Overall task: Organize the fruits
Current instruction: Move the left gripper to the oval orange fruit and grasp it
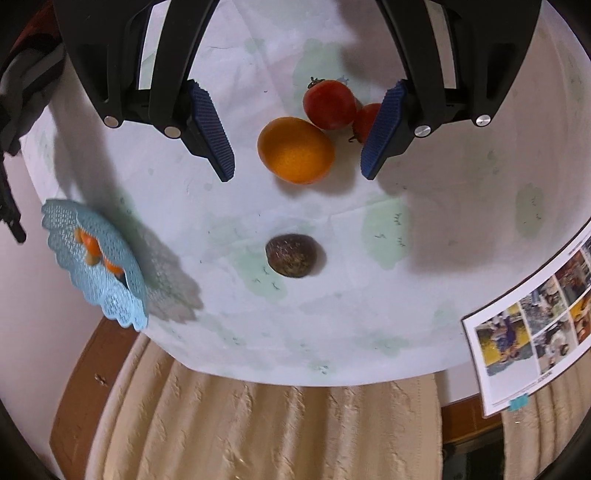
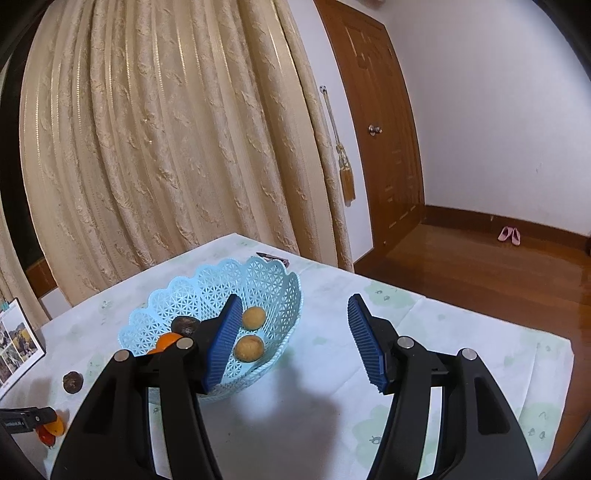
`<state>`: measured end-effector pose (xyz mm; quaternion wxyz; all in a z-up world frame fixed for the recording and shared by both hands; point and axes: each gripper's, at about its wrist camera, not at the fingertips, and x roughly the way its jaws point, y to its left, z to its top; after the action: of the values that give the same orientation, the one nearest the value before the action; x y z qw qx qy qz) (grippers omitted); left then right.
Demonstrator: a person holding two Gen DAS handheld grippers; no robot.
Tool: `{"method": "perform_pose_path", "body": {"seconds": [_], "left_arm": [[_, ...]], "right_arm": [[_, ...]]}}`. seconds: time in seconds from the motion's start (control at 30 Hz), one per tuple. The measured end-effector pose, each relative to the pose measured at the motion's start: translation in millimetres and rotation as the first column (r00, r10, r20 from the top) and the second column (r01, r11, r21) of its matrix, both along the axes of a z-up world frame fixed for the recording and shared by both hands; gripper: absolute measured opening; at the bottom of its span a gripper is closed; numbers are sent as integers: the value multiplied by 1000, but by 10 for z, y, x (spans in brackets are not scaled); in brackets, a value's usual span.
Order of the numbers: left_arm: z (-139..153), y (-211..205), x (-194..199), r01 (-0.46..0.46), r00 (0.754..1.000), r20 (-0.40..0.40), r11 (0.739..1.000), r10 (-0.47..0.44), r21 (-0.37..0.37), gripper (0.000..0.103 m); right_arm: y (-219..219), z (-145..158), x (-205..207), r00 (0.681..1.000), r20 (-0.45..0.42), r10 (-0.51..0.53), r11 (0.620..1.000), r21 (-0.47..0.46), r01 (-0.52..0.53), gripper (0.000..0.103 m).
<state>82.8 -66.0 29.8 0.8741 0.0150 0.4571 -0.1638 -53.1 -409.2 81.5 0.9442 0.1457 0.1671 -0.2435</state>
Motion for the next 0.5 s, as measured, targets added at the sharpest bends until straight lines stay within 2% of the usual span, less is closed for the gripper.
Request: {"method": "perform_pose_path", "body": {"seconds": [0.17,0.3,0.4,0.5], "left_arm": [[-84,-95,-2,44,999,29,997,-46,60,71],[-187,-144,41,58,998,19,994,-60,94,56],[-195,-147,38,58,997,39,992,-62,114,45],[-188,-103,54,52,998,32,995,-55,90,44]], "right_arm": [[37,10,-6,1000,-2,3,1000,-24,-3,61],[37,9,-18,1000,-2,-5,1000,-22,5,61],[88,22,-26,1000,3,-11,999,-46,11,61],[182,39,-40,1000,8,-14,996,-92,15,61]]}}
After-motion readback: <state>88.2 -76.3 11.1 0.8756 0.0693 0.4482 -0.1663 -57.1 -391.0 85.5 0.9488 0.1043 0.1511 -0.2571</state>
